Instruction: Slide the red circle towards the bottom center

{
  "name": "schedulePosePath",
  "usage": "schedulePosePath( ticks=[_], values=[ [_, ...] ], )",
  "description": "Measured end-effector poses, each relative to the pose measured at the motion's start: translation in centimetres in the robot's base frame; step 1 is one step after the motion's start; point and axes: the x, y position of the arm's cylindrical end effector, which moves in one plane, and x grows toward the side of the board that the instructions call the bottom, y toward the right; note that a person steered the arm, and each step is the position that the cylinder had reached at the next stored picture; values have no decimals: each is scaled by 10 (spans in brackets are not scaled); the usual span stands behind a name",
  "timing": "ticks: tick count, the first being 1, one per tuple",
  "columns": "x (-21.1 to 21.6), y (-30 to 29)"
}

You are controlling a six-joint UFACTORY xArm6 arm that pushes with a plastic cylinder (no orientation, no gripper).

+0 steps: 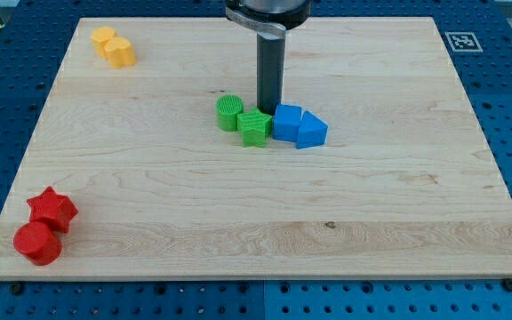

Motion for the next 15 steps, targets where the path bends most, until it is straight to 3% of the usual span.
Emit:
schedulePosePath(
  ticks=[1, 2, 9, 11, 13, 14, 15],
  values=[
    [-69, -3],
    [-74, -39],
    [128, -309],
    [147, -318],
    [224, -312],
    [223, -308],
    [207, -264]
  ],
)
